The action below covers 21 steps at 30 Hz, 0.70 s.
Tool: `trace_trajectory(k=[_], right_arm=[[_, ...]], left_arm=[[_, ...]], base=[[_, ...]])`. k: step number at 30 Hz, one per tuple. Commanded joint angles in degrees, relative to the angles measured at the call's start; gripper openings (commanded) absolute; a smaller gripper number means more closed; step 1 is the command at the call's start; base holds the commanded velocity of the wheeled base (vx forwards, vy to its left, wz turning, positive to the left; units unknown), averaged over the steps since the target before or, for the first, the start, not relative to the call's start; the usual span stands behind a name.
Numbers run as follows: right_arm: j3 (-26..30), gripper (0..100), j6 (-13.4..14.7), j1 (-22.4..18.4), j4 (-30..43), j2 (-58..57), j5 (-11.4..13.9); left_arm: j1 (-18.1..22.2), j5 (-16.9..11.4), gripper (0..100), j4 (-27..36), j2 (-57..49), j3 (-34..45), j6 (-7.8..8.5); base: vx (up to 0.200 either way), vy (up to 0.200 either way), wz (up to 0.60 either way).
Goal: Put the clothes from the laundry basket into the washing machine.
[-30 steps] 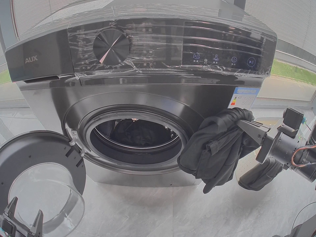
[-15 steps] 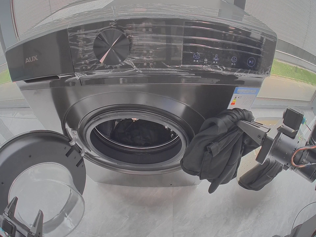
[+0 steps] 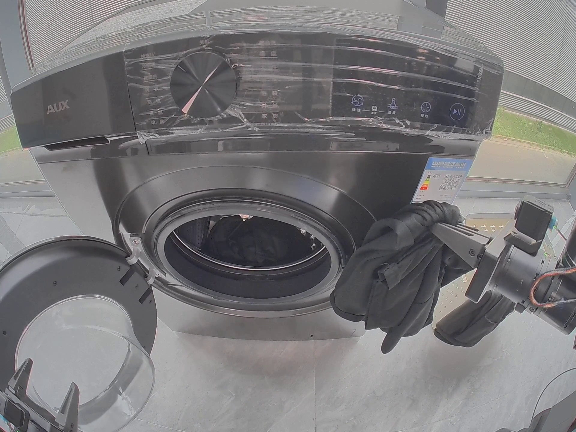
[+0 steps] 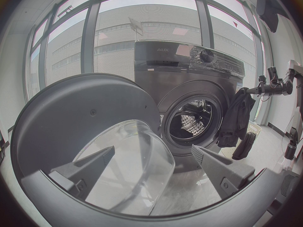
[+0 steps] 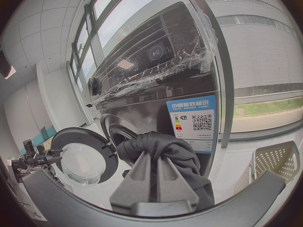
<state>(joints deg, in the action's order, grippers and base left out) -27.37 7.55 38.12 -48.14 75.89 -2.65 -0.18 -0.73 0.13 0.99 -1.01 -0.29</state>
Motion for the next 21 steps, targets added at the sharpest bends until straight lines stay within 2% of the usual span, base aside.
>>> trace_trajectory(k=[1,3,11,13,21], right_arm=[[0.1,0,0.0,0.0,0.0,0.1,0.0],[0.1,0,0.0,0.0,0.0,0.1,0.0],[0.2,0,0.1,0.0,0.0,0.0,0.0],[0.2,0,0.1,-0.1,0.0,0.0,0.0],[0.2,0,0.2,0.0,0.0,0.0,0.0]], left_arm=[[0.0,-0.1,100,0.0,-0.8,1.0,0.03],[0.1,0.0,100,0.0,-0.9,1.0,0.29],[0.1,0.0,100,0.0,-0.9,1.0,0.12],[0.1,0.0,100,0.0,-0.9,1.0,-0.41],[0.1,0.2,100,0.0,-0.9,1.0,0.12]], base=[[-0.2,0.0,0.0],[-0.2,0.0,0.0],[0.0,0.0,0.0],[0.0,0.2,0.0],[0.0,0.2,0.0]])
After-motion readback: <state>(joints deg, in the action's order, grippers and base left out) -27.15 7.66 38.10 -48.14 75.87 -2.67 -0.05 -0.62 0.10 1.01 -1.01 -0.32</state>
